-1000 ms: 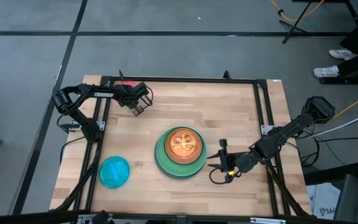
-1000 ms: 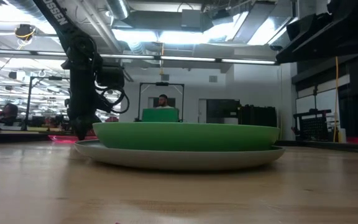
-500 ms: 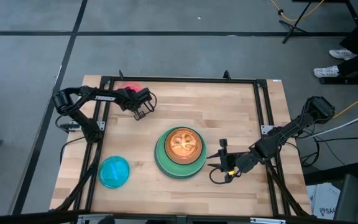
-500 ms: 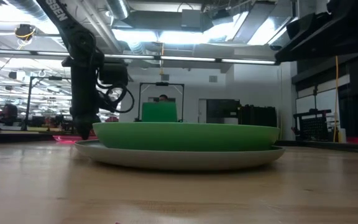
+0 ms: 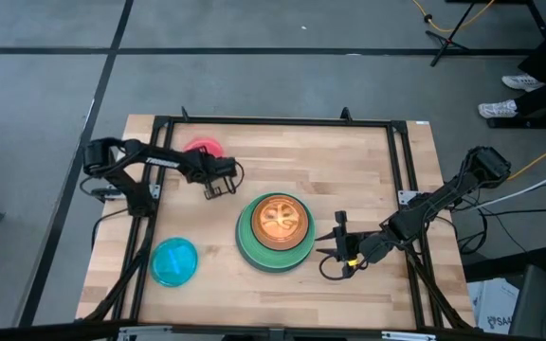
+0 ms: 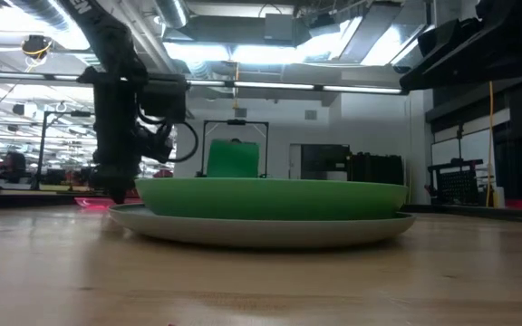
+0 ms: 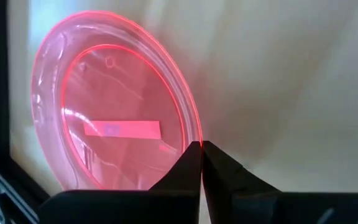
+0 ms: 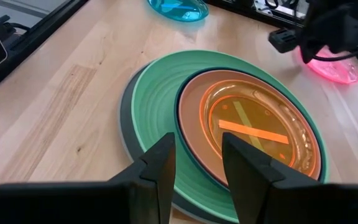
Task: Stack plastic plates
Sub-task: Stack the pink plate on top of the orange plate
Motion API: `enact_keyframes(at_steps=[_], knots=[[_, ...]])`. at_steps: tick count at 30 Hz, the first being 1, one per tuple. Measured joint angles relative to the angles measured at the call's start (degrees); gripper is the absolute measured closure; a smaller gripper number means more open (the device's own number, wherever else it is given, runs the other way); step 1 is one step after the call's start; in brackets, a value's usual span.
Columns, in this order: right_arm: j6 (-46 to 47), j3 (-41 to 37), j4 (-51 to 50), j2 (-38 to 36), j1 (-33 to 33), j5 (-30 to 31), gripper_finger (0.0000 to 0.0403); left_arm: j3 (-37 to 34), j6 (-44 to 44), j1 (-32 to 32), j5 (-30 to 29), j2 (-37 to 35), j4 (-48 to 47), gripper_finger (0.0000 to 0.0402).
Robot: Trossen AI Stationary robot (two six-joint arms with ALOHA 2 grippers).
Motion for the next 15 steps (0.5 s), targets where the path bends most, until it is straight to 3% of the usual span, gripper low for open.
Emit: enact_keyframes(at_steps=[6,15], knots=[[0.0,0.0,0.0,0.0,0.0,0.0,0.0279,2.2,-2.8,-8.7,-0.1,0.0,-1.5,0.0401],[0.0,0.0,0.0,0.0,0.0,0.0,0.0279,10.9,-3.5,-22.8,-0.5,0.0,-1.8,0.0401]])
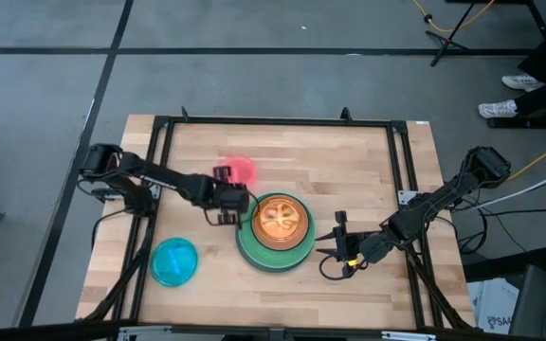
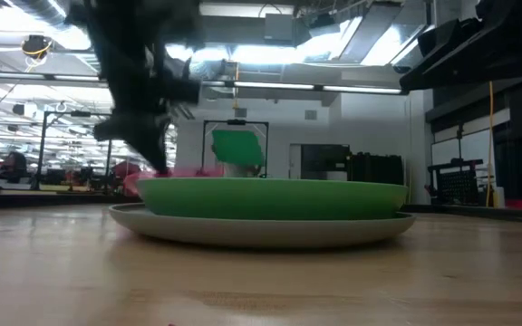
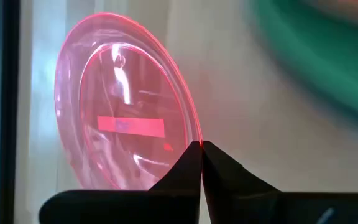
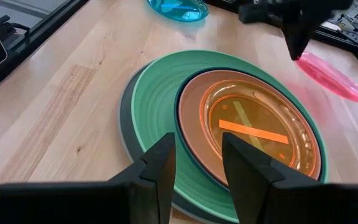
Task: Stack plastic plates
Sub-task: Stack the pink plate on top of the orange plate
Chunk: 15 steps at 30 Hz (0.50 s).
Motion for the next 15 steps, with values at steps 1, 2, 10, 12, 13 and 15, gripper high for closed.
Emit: enact_keyframes(at_steps=[1,2,10,12,13,15], knots=[[0.0,0.0,0.0,0.0,0.0,0.0,0.0279,1.2,0.0,-1.5,-0.4,0.0,0.0,0.0401],[0.0,0.0,0.0,0.0,0.0,0.0,0.0279,2.3,0.1,-3.0,-0.8,0.0,0.3,0.0401],[0.3,0.0,0.0,0.0,0.0,0.0,0.0279,7.5,8.3,-13.8,-0.7,0.0,7.7,0.0401],[0.3,0.0,0.0,0.0,0.0,0.0,0.0279,7.6,10.3,-15.6,-0.1,0.0,12.5,0.0401],[0.3,0.0,0.0,0.0,0.0,0.2,0.0278,7.6,11.4,-16.3,1.0,0.0,15.2,0.0401],[0.3,0.0,0.1,0.0,0.0,0.9,0.0279,7.6,13.4,-16.9,3.7,1.2,20.9,0.0401]])
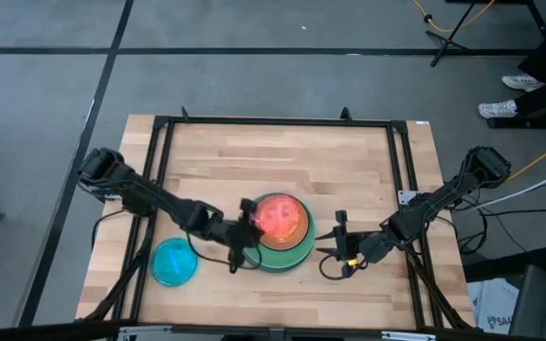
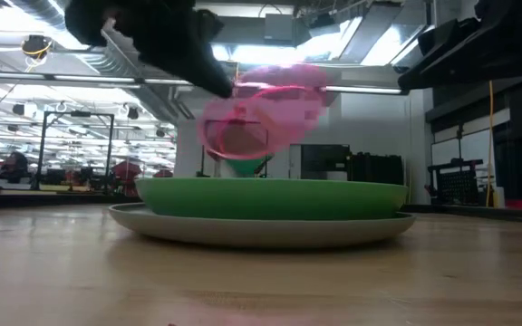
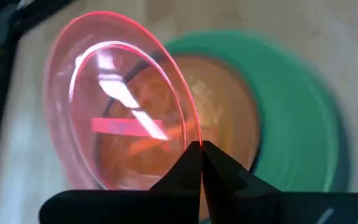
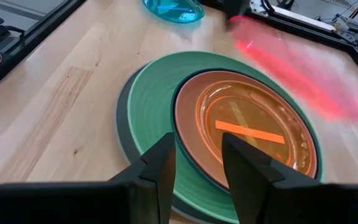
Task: Stack plastic plates
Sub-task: Stack the pink plate on top of the orange plate, then stack the blue plate on top of the pink plate
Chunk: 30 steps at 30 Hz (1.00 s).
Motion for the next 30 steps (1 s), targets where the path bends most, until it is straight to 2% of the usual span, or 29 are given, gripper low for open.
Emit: enact_keyframes(at_steps=[4,13,20,24,30], knots=[[0.0,0.0,0.2,0.0,0.0,0.0,0.0279,-0.1,1.8,-0.7,0.4,3.6,4.9,0.0401],[0.1,0.0,0.2,0.0,0.0,0.0,0.0279,-0.1,1.9,-0.2,-1.5,8.6,4.7,0.0398],[0.9,0.0,0.2,0.0,0.0,0.0,0.0279,-0.1,-1.3,0.7,-1.2,8.7,2.5,0.0339],[1.5,0.0,0.2,0.0,0.0,0.0,0.0279,2.7,-5.8,-0.4,0.0,7.8,-5.3,0.0309],[-0.5,0.0,1.0,0.0,0.0,0.5,0.0278,8.9,-20.3,-4.6,5.5,7.3,-19.4,0.03]])
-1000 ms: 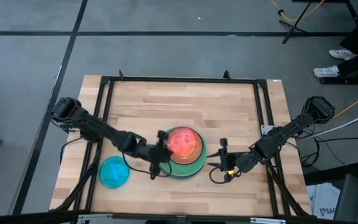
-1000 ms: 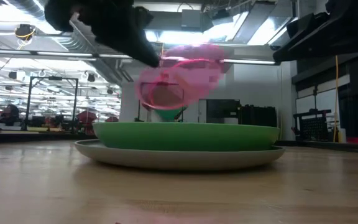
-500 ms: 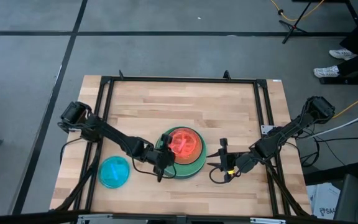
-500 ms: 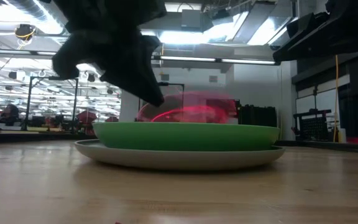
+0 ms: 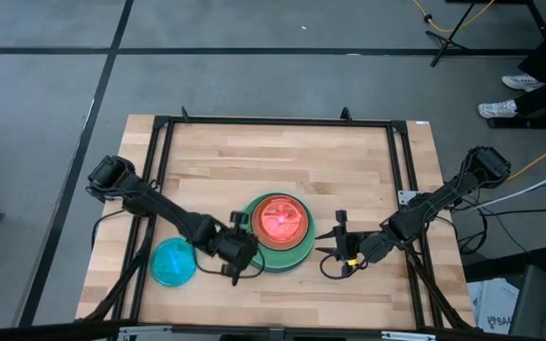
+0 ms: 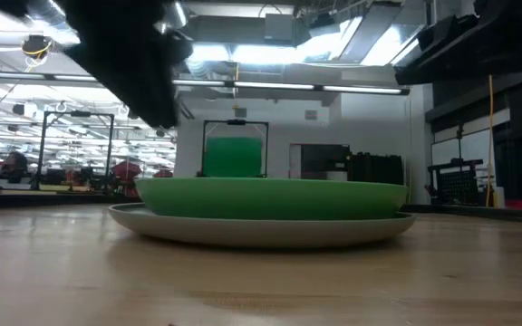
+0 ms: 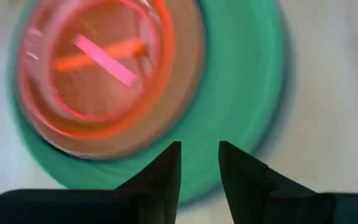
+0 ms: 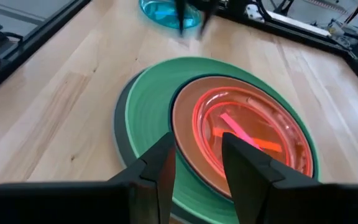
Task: Stack plastic plates
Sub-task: Stack the blue plate on top of the pink plate
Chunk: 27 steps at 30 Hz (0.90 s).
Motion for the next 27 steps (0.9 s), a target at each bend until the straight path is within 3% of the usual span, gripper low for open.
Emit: enact_keyframes(at_steps=[5,14,19,27], knots=[[-1.5,0.0,0.7,0.0,0.0,0.0,0.0279,0.7,-11.9,-5.2,2.4,0.0,-3.4,0.0299],[-1.5,0.0,0.2,0.0,0.0,-0.7,0.0279,-0.9,-35.1,-15.7,0.5,0.1,-2.6,0.0299],[-1.5,0.0,0.2,0.0,0.0,-2.1,0.0279,-1.4,-40.9,-16.4,-3.7,0.1,-1.4,0.0299],[-1.5,0.0,0.1,0.0,0.0,-2.1,0.0279,-1.4,-40.4,-12.8,-2.3,0.1,-1.2,0.028]])
